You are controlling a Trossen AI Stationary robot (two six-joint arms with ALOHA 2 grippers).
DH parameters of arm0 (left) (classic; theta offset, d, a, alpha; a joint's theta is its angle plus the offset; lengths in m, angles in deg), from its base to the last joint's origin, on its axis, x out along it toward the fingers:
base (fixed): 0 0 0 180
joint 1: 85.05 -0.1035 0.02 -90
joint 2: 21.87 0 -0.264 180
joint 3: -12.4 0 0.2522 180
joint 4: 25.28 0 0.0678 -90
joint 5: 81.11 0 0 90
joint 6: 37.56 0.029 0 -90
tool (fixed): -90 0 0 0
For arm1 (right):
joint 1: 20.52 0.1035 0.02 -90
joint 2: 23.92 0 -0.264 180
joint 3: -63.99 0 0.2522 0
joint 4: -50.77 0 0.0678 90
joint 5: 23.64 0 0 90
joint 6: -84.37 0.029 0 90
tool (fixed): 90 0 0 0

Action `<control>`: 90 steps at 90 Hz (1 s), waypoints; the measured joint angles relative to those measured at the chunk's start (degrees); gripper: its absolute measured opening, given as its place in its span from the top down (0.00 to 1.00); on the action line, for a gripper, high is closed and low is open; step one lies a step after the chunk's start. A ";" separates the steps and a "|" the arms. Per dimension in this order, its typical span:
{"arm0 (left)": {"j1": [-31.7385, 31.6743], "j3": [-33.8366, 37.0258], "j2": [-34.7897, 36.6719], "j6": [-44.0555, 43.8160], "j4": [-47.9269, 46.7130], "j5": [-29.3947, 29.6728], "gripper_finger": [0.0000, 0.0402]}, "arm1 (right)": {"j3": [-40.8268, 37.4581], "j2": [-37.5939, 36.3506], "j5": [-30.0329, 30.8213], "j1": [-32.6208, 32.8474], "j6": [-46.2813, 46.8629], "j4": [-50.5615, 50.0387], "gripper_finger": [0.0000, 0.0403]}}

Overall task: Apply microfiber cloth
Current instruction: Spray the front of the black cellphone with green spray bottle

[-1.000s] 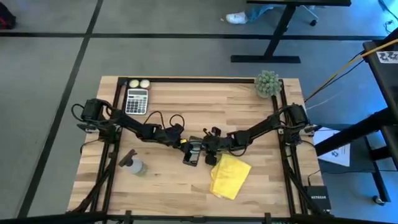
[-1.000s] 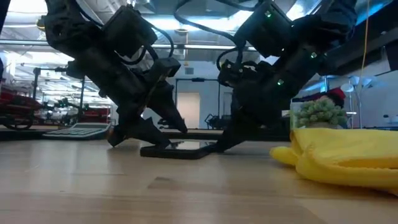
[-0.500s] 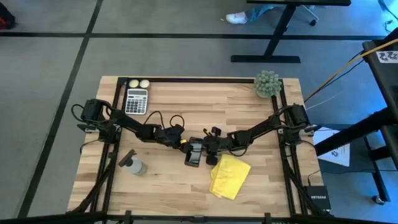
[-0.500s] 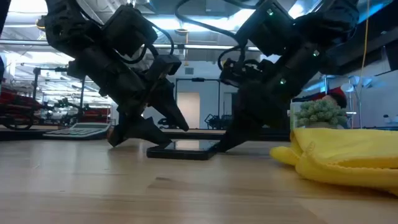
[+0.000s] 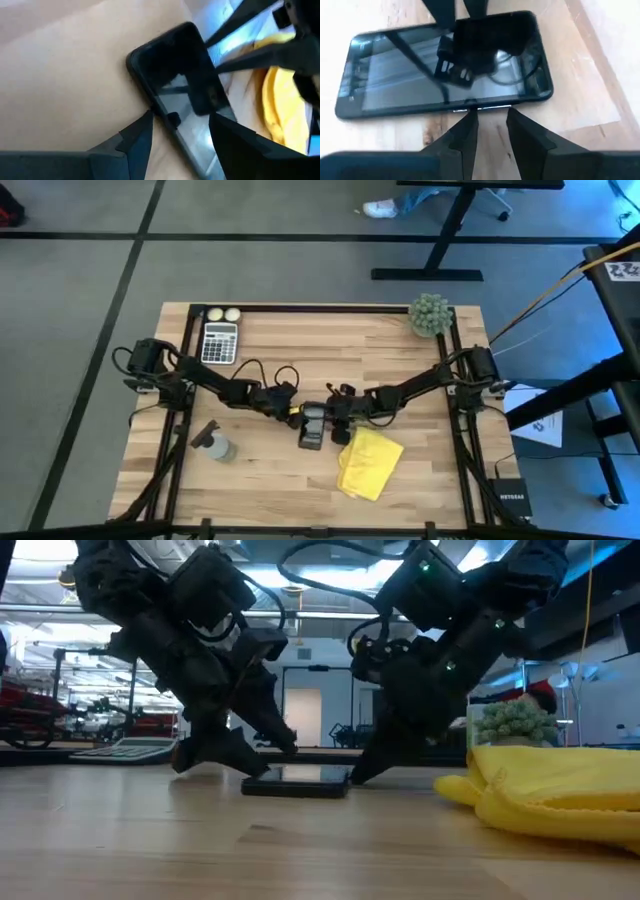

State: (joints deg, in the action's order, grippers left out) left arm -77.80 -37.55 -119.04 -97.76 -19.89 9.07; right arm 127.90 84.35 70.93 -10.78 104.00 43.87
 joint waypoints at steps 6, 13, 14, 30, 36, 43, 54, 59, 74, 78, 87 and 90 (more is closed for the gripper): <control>0.07 0.14 1.54 0.23 -2.75 -0.62 0.56 | -0.01 -0.53 -0.65 0.15 0.29 -0.96 0.77; 0.11 0.16 3.34 0.17 -6.61 -0.14 0.56 | -0.17 -1.81 -0.88 0.24 0.46 -2.66 0.77; 0.09 0.18 3.55 0.10 -7.03 0.04 0.56 | -0.23 -2.01 -0.93 0.26 0.49 -2.93 0.77; 1.41 0.20 3.38 -4.58 -8.35 3.60 0.56 | -0.42 -3.24 -0.53 0.84 1.04 -4.60 0.77; 2.09 0.18 1.86 -6.88 -5.69 5.89 0.56 | -0.39 -1.97 0.59 1.13 0.96 -2.95 0.77; 2.48 0.23 -1.08 -8.57 -0.87 6.80 0.56 | -0.39 -0.69 2.11 1.19 0.72 -0.21 0.77; 2.60 -0.24 -5.56 -10.71 5.12 7.33 0.56 | -0.39 1.29 3.63 1.20 -0.27 4.85 0.77; 2.60 -0.36 -6.78 -11.45 6.58 7.62 0.56 | -0.49 2.00 4.52 1.22 -0.49 6.00 0.77; 2.62 -1.85 -7.56 -9.89 5.64 9.39 0.56 | -0.61 3.55 6.53 1.38 -0.80 7.49 0.77; 2.64 -2.22 -7.56 -9.30 5.52 9.71 0.56 | -0.61 3.61 7.11 1.42 -0.99 7.51 0.77; 2.76 -2.55 -7.67 -8.18 5.77 9.65 0.56 | -0.68 3.67 8.03 1.46 -2.50 7.80 0.77; 3.01 -2.56 -7.67 -8.16 5.75 9.88 0.56 | -0.69 3.70 8.17 1.46 -2.97 7.99 0.77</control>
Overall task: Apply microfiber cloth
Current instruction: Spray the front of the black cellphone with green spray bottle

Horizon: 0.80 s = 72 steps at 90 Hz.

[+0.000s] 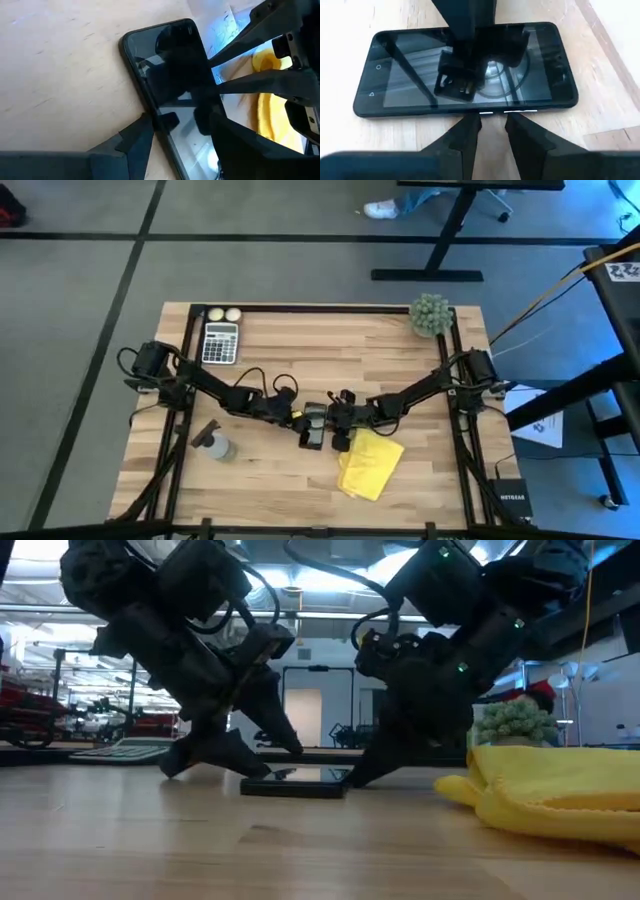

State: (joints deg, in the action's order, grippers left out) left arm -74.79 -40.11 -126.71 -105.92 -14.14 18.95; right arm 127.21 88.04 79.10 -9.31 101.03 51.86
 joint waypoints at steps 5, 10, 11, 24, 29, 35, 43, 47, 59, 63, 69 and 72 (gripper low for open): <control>0.40 -0.01 0.35 0.01 -0.13 0.25 0.56 | -0.07 0.02 0.20 0.09 -0.55 0.38 0.77; 0.89 0.01 0.48 0.09 -0.13 0.60 0.56 | -0.07 0.09 1.29 0.71 -1.15 0.52 0.77; 0.98 0.04 0.65 0.10 -0.13 0.67 0.56 | -0.07 0.10 1.60 0.80 -1.41 0.57 0.77; 1.87 0.40 3.16 1.47 -0.46 1.33 0.56 | -0.04 -0.32 4.37 2.47 -2.47 0.70 0.77; 2.04 0.40 4.24 1.69 -1.14 1.60 0.56 | 0.01 -0.89 5.19 2.87 -2.90 0.28 0.77; 2.13 0.40 5.16 1.67 -2.28 1.56 0.56 | 0.16 -1.61 5.77 3.13 -3.28 -0.49 0.77; 2.15 0.40 5.89 1.63 -2.34 1.58 0.56 | 0.23 -2.66 5.54 3.09 -3.41 -2.57 0.77; 2.15 0.40 5.95 1.62 -2.14 1.63 0.56 | 0.25 -2.75 5.32 3.04 -3.36 -3.10 0.77; 2.13 0.40 5.97 2.02 -2.82 1.78 0.56 | 0.58 -2.95 3.99 2.92 -3.23 -4.96 0.77; 2.13 0.40 5.99 2.20 -2.92 1.82 0.56 | 0.63 -2.97 3.83 2.93 -3.21 -5.24 0.77; 2.13 0.40 5.99 2.10 -2.27 2.09 0.56 | 0.59 -2.97 3.65 2.91 -3.18 -5.01 0.77; 2.13 0.40 5.99 1.97 -1.64 2.24 0.56 | 0.53 -2.97 3.61 2.92 -3.13 -4.81 0.77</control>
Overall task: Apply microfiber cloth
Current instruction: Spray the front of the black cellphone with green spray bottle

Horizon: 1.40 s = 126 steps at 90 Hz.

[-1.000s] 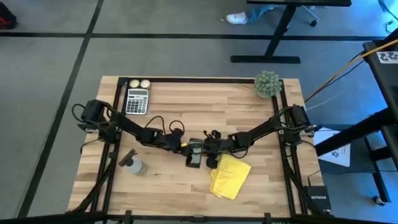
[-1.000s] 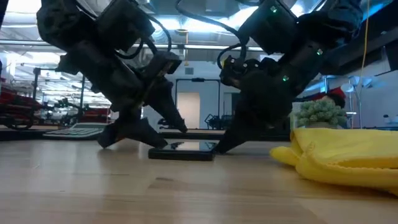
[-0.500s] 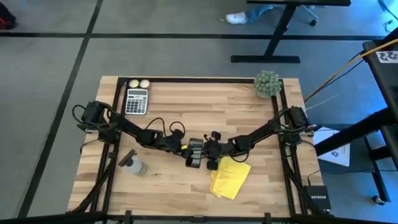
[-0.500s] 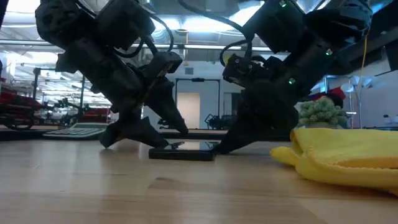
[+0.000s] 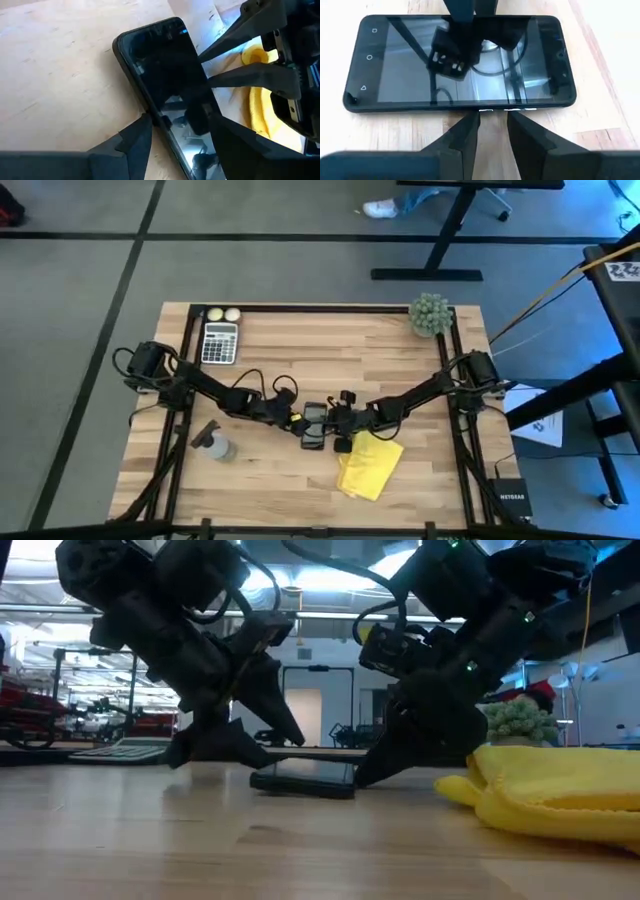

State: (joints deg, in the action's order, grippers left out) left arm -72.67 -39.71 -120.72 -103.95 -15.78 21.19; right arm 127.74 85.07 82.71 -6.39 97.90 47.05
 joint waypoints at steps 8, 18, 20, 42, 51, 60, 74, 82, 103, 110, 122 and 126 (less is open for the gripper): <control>0.00 0.12 0.00 0.22 1.55 -0.11 0.56 | -0.11 -0.06 -0.08 0.01 0.04 -0.13 0.77; 0.20 0.07 0.09 0.01 0.83 -0.52 0.56 | 0.01 -0.11 -0.18 0.03 -1.15 -0.64 0.77; 0.30 0.04 0.09 -0.15 0.72 -0.54 0.56 | 0.03 -0.11 -0.06 0.03 -1.72 -0.66 0.77; 0.42 -0.17 0.15 -0.28 1.94 -1.11 0.56 | 0.03 -0.16 0.66 0.14 -5.25 -0.87 0.77; 0.39 -0.22 0.24 -0.32 1.97 -0.44 0.56 | -0.06 -0.17 0.76 0.14 -5.43 -0.50 0.77; 0.29 -0.22 0.24 -0.72 2.01 0.68 0.56 | -0.29 -0.17 1.05 0.14 -6.08 0.79 0.77; 0.33 -0.22 0.24 -0.74 1.94 1.29 0.56 | -0.43 -0.11 1.16 0.14 -8.01 1.88 0.77; 0.39 -0.22 0.24 -0.88 1.94 1.65 0.56 | -0.43 -0.11 2.01 0.18 -8.44 2.05 0.77; 0.33 -0.44 0.28 0.11 -0.76 2.90 0.56 | -0.30 -0.07 2.03 0.18 -8.94 2.37 0.77; 0.20 -0.64 0.28 0.04 -3.41 3.45 0.56 | 0.16 -0.07 2.64 0.00 -8.99 1.31 0.77; 0.17 -0.85 0.28 0.62 -5.21 3.89 0.56 | 0.35 -0.07 3.06 -0.06 -9.03 -0.24 0.77; 0.18 -0.85 0.28 0.71 -5.18 3.88 0.56 | 0.35 -0.08 2.88 -0.03 -9.10 -0.24 0.77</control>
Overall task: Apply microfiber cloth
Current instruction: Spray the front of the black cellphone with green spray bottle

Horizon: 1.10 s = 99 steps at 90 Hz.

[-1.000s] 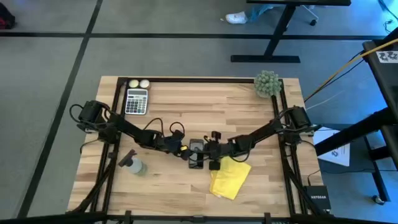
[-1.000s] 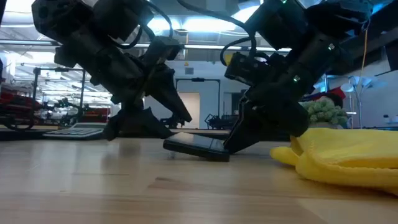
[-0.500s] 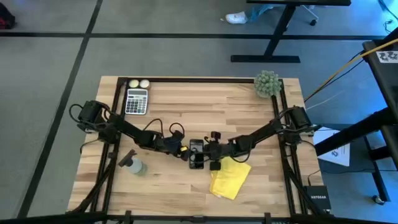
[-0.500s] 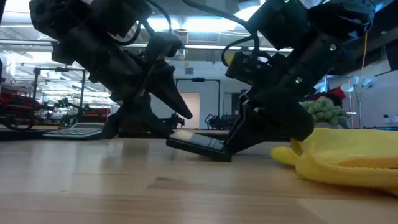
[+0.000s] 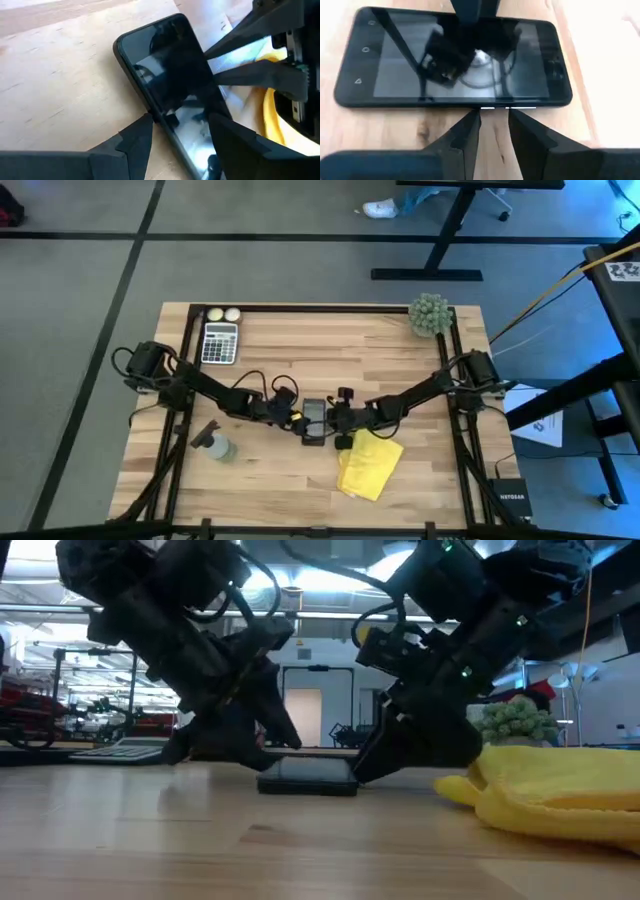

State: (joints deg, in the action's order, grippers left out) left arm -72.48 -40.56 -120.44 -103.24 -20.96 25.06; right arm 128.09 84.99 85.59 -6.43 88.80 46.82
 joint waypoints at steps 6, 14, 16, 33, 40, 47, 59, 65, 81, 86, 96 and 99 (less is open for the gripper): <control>0.06 0.00 0.00 0.02 -0.12 -0.03 0.56 | 0.00 0.00 -0.26 0.06 -0.41 -0.04 0.77; 0.03 0.00 0.00 0.16 -0.21 -0.03 0.56 | -0.04 -1.07 -0.77 0.08 -0.51 -1.83 0.77; 0.03 0.00 0.01 0.16 -0.26 -0.03 0.56 | -0.02 -1.40 -0.91 0.07 -0.53 -2.10 0.77; 0.06 0.09 0.02 0.34 -0.61 -0.31 0.56 | -0.07 -6.16 -1.79 0.09 -2.34 -8.02 0.77; 0.08 0.11 0.02 0.63 -0.72 -0.49 0.56 | -0.09 -8.51 -2.52 0.09 -2.38 -9.66 0.75; 0.08 0.15 0.02 0.64 -0.72 -0.53 0.56 | -0.09 -10.30 -3.79 0.09 -0.26 -10.00 0.69; 0.08 0.20 0.02 0.71 -0.89 -0.76 0.56 | -0.11 -12.43 -4.61 -0.76 5.26 -10.35 0.54; 0.08 0.20 0.02 0.76 -0.90 -1.13 0.56 | -0.11 -12.88 -9.20 -2.29 10.81 -11.25 0.46; 0.08 0.24 0.00 1.64 -0.92 -2.38 0.56 | -1.88 -12.94 -20.47 -5.70 27.93 -12.49 0.33; 0.08 0.24 0.02 2.06 -0.90 -2.90 0.56 | -3.41 -12.94 -20.76 -5.64 33.84 -12.20 0.32; 0.08 0.26 0.00 2.70 -0.79 -3.81 0.56 | -6.88 -12.94 -21.27 -5.44 45.46 -8.42 0.31; 0.08 0.26 0.00 2.72 -0.74 -3.81 0.56 | -7.95 -12.94 -20.65 -5.44 49.12 -6.46 0.31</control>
State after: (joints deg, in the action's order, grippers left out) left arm -72.40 -40.30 -120.44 -100.52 -21.70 21.25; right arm 120.14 72.04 64.94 -11.87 137.92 40.35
